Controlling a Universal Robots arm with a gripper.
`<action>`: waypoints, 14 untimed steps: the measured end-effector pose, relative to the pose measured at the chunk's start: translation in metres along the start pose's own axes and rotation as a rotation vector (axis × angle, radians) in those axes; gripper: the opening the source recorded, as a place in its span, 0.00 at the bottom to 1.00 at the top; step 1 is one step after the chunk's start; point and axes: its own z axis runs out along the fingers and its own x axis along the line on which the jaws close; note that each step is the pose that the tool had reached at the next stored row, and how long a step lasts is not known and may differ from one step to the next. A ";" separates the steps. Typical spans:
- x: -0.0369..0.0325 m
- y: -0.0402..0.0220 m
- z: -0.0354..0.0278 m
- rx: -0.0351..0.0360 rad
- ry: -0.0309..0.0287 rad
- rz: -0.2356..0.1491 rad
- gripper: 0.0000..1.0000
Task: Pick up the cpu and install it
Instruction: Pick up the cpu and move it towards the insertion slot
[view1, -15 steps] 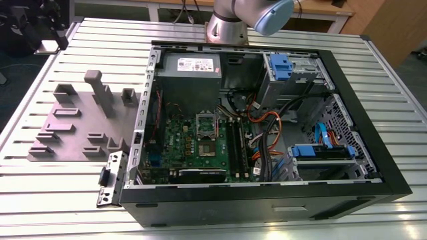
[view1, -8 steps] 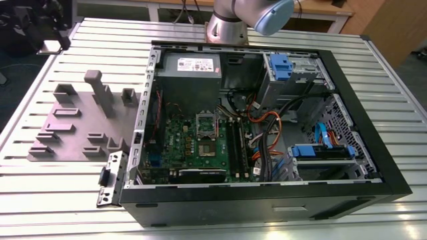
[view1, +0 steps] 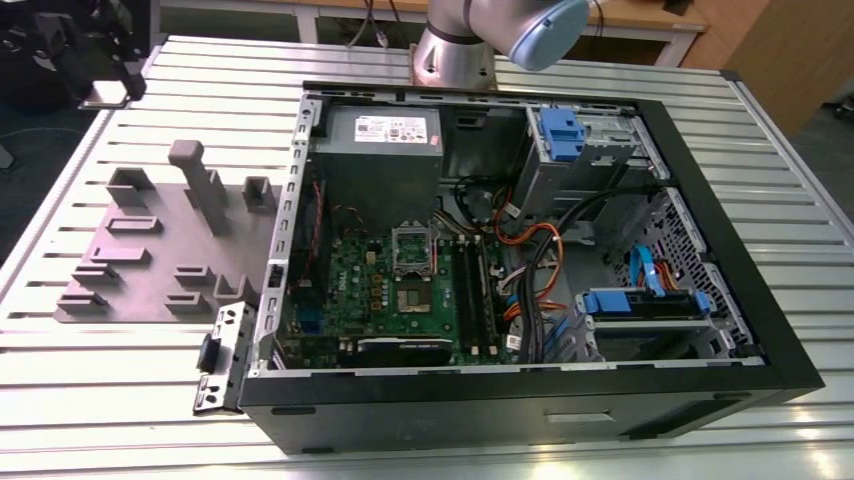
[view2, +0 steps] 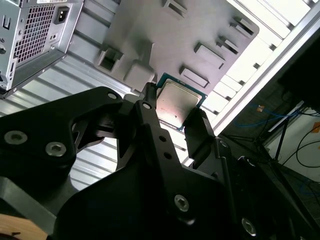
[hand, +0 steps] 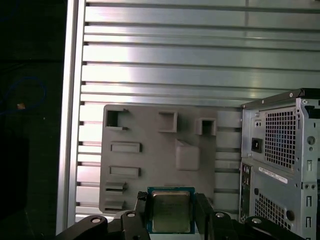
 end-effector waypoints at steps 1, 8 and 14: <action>-0.0005 0.0000 0.0000 0.0000 0.0000 0.000 0.47; -0.0037 -0.0001 0.0000 0.0000 0.0000 0.000 0.47; -0.0071 -0.0001 -0.0001 0.0000 0.0000 0.000 0.47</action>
